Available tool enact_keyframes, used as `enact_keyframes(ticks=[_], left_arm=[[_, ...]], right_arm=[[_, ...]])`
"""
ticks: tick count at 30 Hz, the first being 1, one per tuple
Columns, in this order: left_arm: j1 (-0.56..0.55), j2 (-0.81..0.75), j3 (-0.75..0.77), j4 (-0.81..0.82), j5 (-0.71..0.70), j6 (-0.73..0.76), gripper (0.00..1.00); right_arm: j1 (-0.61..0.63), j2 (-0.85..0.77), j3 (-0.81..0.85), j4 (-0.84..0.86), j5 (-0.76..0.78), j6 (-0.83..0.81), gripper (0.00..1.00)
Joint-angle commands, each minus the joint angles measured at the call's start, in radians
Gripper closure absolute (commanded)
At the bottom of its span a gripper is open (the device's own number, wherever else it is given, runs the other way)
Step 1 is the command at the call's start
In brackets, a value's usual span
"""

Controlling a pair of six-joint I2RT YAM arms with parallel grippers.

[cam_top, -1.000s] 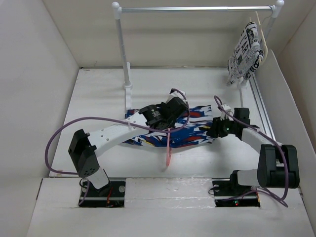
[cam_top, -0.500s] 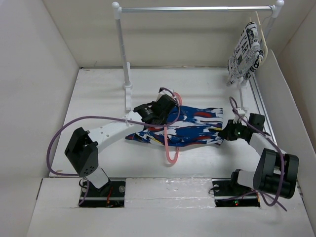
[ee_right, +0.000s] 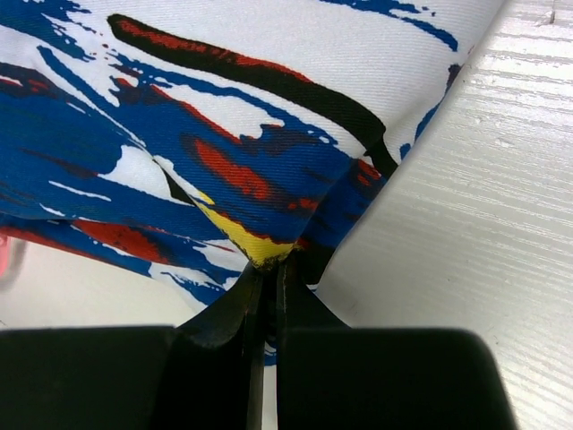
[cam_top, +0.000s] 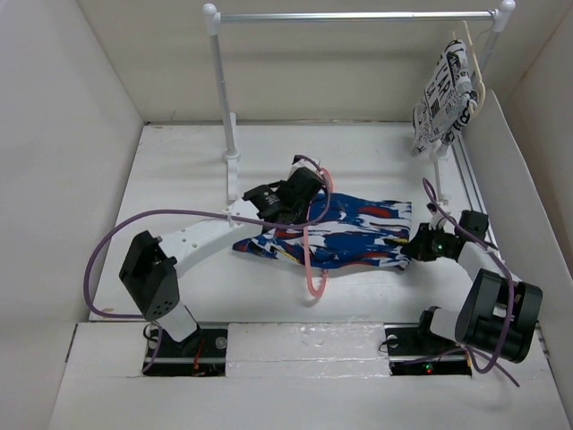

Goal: Place the trousers on the hanger
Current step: Place the trousers on the hanger, then place the hanger at the clothesline.

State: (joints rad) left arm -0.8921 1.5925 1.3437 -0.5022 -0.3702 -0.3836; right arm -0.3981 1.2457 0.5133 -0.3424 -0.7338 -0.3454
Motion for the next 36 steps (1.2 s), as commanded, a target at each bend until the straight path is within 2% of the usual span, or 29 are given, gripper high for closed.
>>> enact_keyframes(ticks=[1, 6, 7, 8, 10, 11, 14, 15, 16, 19, 24, 27, 32, 34, 36], left_arm=[[-0.016, -0.022, 0.147, -0.128, -0.167, 0.045, 1.0], [-0.12, 0.003, 0.285, -0.156, -0.161, 0.005, 1.0], [-0.142, 0.02, 0.352, -0.166, -0.167, -0.003, 1.0], [-0.142, 0.02, 0.353, -0.173, -0.171, -0.003, 1.0], [-0.156, 0.04, 0.406, -0.183, -0.185, -0.005, 1.0], [-0.165, 0.053, 0.428, -0.197, -0.194, -0.005, 1.0], [-0.165, 0.064, 0.5, -0.217, -0.182, -0.006, 1.0], [-0.165, 0.064, 0.517, -0.219, -0.176, -0.006, 1.0], [-0.165, 0.064, 0.585, -0.225, -0.164, -0.002, 1.0], [-0.165, 0.072, 0.67, -0.242, -0.156, 0.003, 1.0], [-0.165, 0.098, 0.801, -0.262, -0.159, 0.023, 1.0], [-0.165, 0.096, 0.808, -0.22, -0.156, 0.025, 1.0], [-0.165, 0.063, 0.761, -0.119, -0.139, 0.002, 1.0], [-0.165, 0.05, 0.729, -0.072, -0.138, -0.005, 1.0], [-0.165, 0.041, 0.724, -0.058, -0.136, -0.006, 1.0]], right_arm=[[-0.03, -0.026, 0.047, -0.029, 0.091, -0.066, 1.0], [-0.03, -0.06, 0.064, -0.073, 0.074, -0.066, 0.96], [-0.03, -0.086, 0.065, -0.095, 0.074, -0.06, 0.92], [-0.03, -0.086, 0.065, -0.095, 0.074, -0.053, 0.89], [-0.01, -0.124, 0.068, -0.118, 0.07, -0.041, 0.79], [-0.01, -0.141, 0.073, -0.128, 0.068, -0.024, 0.65], [0.028, -0.221, 0.14, -0.199, 0.071, 0.005, 0.45], [0.045, -0.239, 0.171, -0.22, 0.089, 0.011, 0.43], [0.112, -0.273, 0.273, -0.268, 0.102, 0.035, 0.39], [0.157, -0.328, 0.342, -0.277, 0.116, 0.092, 0.36], [0.344, -0.344, 0.56, -0.238, 0.079, 0.216, 0.35], [0.5, -0.37, 0.532, -0.075, 0.044, 0.388, 0.32], [0.737, -0.379, 0.378, 0.412, 0.089, 0.744, 0.26], [0.82, -0.341, 0.338, 0.503, 0.132, 0.793, 0.26], [0.86, -0.315, 0.332, 0.514, 0.169, 0.827, 0.25]])
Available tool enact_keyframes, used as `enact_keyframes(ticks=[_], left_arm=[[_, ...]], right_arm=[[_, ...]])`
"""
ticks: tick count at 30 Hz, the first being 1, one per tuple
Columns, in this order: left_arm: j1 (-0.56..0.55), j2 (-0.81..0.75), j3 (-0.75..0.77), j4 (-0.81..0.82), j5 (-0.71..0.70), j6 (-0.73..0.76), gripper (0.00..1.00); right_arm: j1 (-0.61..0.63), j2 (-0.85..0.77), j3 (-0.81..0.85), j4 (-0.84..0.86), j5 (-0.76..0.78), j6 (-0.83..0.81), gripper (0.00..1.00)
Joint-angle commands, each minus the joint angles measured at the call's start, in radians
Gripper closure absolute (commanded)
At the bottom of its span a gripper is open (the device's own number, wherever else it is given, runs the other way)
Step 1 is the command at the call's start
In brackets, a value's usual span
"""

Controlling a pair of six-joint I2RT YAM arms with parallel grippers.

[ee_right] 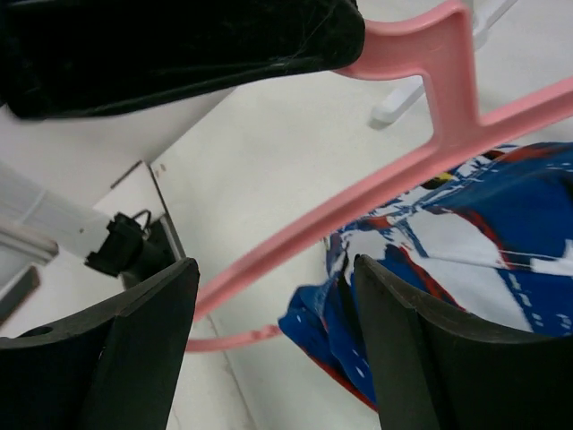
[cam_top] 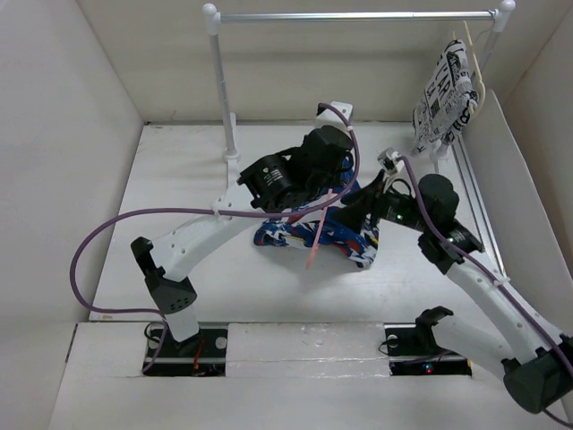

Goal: Place the trousers on the hanger
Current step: Place the hanger at the clothesline.

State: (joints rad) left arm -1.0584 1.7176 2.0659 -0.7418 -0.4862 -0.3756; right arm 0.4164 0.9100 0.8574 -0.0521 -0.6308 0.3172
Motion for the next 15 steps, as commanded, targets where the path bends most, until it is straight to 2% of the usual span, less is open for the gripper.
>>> enact_keyframes(ticks=[1, 10, 15], left_arm=[[0.001, -0.085, 0.005, 0.189, -0.017, -0.016, 1.0], [0.001, -0.133, -0.087, 0.262, -0.005, -0.009, 1.0], [0.001, -0.148, -0.101, 0.274, -0.043, 0.003, 1.0]], right_arm=[[0.08, 0.032, -0.023, 0.256, 0.08, 0.181, 0.25], [0.214, 0.101, -0.087, 0.323, 0.206, 0.319, 0.24], [0.298, 0.116, -0.152, 0.437, 0.298, 0.407, 0.33]])
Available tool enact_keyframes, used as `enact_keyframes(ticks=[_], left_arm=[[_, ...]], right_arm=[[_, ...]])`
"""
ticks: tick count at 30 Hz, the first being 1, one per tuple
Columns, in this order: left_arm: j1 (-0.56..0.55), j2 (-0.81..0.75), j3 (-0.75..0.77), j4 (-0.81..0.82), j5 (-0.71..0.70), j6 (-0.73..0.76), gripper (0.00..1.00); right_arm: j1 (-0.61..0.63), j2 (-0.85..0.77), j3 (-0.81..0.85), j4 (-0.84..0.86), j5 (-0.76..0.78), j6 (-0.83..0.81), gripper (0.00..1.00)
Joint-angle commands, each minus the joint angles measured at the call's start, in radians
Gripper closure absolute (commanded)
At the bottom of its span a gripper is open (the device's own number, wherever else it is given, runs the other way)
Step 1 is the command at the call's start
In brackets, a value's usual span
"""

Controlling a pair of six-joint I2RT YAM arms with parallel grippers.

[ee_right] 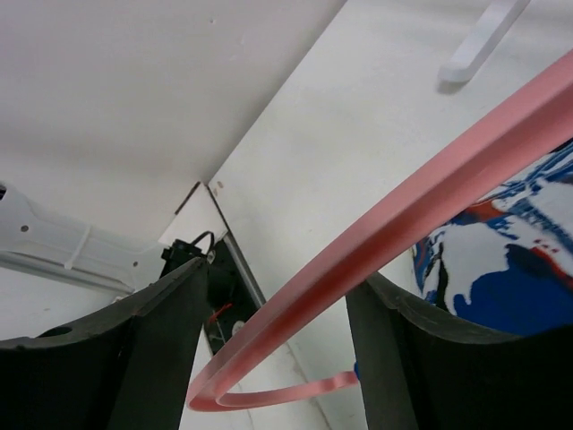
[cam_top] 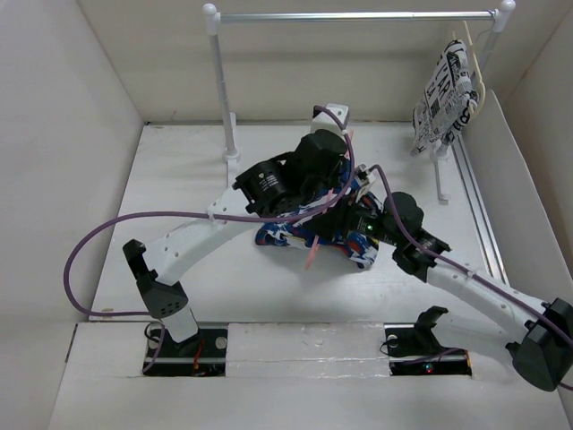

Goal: Place the trousers on the hanger
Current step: Place the hanger at the clothesline.

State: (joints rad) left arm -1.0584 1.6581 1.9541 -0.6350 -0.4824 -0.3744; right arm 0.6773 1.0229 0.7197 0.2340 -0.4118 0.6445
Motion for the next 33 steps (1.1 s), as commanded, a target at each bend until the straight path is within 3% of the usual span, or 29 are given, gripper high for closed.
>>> enact_keyframes(ticks=[1, 3, 5, 8, 10, 12, 21, 24, 25, 30, 31, 33], left_arm=[[0.001, -0.092, 0.009, 0.173, -0.05, 0.003, 1.0], [0.001, -0.096, 0.016, 0.176, -0.059, 0.006, 1.0], [0.001, -0.101, 0.028, 0.185, -0.067, 0.014, 1.0], [0.001, -0.092, 0.063, 0.184, -0.074, 0.034, 1.0], [0.001, -0.089, 0.091, 0.185, -0.079, 0.051, 1.0], [0.023, -0.078, 0.118, 0.189, -0.061, 0.061, 1.0], [0.034, -0.063, 0.213, 0.222, -0.022, 0.101, 0.99], [0.034, -0.063, 0.25, 0.232, -0.009, 0.115, 0.74], [0.034, -0.064, 0.273, 0.235, 0.002, 0.117, 0.59], [0.034, -0.089, 0.316, 0.256, 0.027, 0.144, 0.32], [0.034, -0.095, 0.318, 0.271, 0.03, 0.153, 0.21], [0.034, -0.119, 0.315, 0.281, 0.031, 0.16, 0.14]], right_arm=[[0.038, 0.006, -0.014, 0.159, 0.093, 0.087, 0.33], [0.067, 0.013, -0.012, 0.157, 0.126, 0.09, 0.38], [0.082, 0.008, -0.017, 0.171, 0.157, 0.109, 0.52], [0.103, -0.003, -0.014, 0.203, 0.203, 0.136, 0.65], [0.114, -0.009, 0.019, 0.173, 0.228, 0.139, 0.69], [0.125, -0.021, 0.059, 0.137, 0.258, 0.139, 0.81], [0.125, -0.014, 0.217, 0.055, 0.315, 0.188, 0.99], [0.088, -0.003, 0.288, 0.024, 0.303, 0.201, 1.0], [0.074, 0.008, 0.302, 0.021, 0.295, 0.202, 1.0], [-0.013, 0.052, 0.388, -0.002, 0.226, 0.199, 1.0], [-0.045, 0.063, 0.4, -0.004, 0.213, 0.196, 1.0], [-0.077, 0.097, 0.437, 0.008, 0.17, 0.198, 1.0]])
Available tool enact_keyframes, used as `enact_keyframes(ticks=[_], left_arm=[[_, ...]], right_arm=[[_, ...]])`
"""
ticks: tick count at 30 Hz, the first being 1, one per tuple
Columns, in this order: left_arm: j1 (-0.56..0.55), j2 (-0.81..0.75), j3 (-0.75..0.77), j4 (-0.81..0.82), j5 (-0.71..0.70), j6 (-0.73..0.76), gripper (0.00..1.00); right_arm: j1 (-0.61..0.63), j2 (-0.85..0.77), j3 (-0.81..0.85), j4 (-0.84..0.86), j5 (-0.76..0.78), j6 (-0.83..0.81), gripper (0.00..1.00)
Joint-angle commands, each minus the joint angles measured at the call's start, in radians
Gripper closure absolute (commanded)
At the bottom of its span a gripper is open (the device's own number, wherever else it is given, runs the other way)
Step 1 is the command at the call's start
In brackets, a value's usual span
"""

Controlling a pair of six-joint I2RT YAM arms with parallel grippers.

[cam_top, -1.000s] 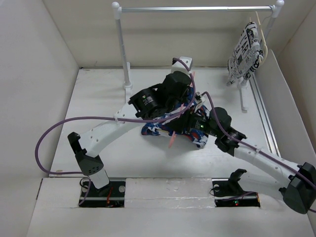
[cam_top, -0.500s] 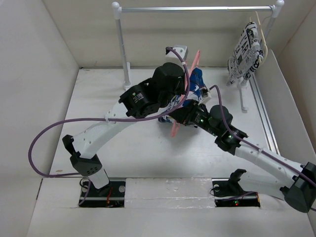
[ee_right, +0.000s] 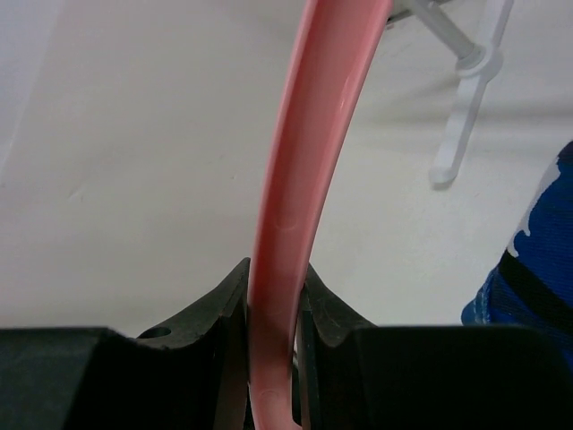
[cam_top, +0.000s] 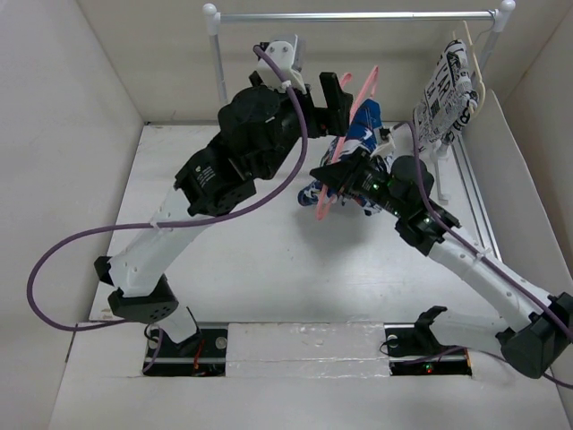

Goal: Place the trousers on the hanger
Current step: Place the hanger at the clothesline.

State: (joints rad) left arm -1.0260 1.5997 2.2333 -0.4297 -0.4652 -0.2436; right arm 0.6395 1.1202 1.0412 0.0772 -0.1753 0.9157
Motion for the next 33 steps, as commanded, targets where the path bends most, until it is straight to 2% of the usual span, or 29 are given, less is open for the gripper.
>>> enact_keyframes(ticks=[1, 3, 4, 6, 9, 15, 19, 25, 33], left_arm=[[0.001, -0.07, 0.029, 0.081, 0.01, 0.036, 0.08], [0.001, -0.102, 0.014, 0.091, 0.0, 0.041, 0.07], [0.001, -0.112, -0.013, 0.094, -0.015, 0.043, 0.01], [0.001, -0.156, -0.056, 0.098, -0.035, 0.043, 0.01], [0.015, -0.211, -0.205, 0.101, -0.055, 0.02, 0.01], [0.033, -0.456, -0.698, 0.091, -0.083, -0.116, 0.01], [0.033, -0.54, -0.889, 0.054, -0.046, -0.198, 0.01], [0.033, -0.619, -1.076, 0.003, -0.003, -0.296, 0.01], [0.033, -0.61, -1.13, 0.019, 0.033, -0.313, 0.01]], right_arm=[[-0.058, 0.013, 0.126, 0.167, -0.076, -0.077, 1.0], [-0.118, 0.068, 0.161, 0.205, -0.14, -0.074, 1.0], [-0.139, 0.091, 0.177, 0.219, -0.165, -0.064, 1.0], [-0.194, 0.168, 0.229, 0.274, -0.217, -0.049, 1.0], [-0.262, 0.292, 0.369, 0.265, -0.28, -0.073, 1.0], [-0.328, 0.489, 0.578, 0.32, -0.366, -0.052, 1.0], [-0.339, 0.549, 0.625, 0.361, -0.382, -0.015, 1.0], [-0.357, 0.642, 0.741, 0.392, -0.401, 0.009, 1.0], [-0.402, 0.661, 0.758, 0.453, -0.389, 0.063, 1.0]])
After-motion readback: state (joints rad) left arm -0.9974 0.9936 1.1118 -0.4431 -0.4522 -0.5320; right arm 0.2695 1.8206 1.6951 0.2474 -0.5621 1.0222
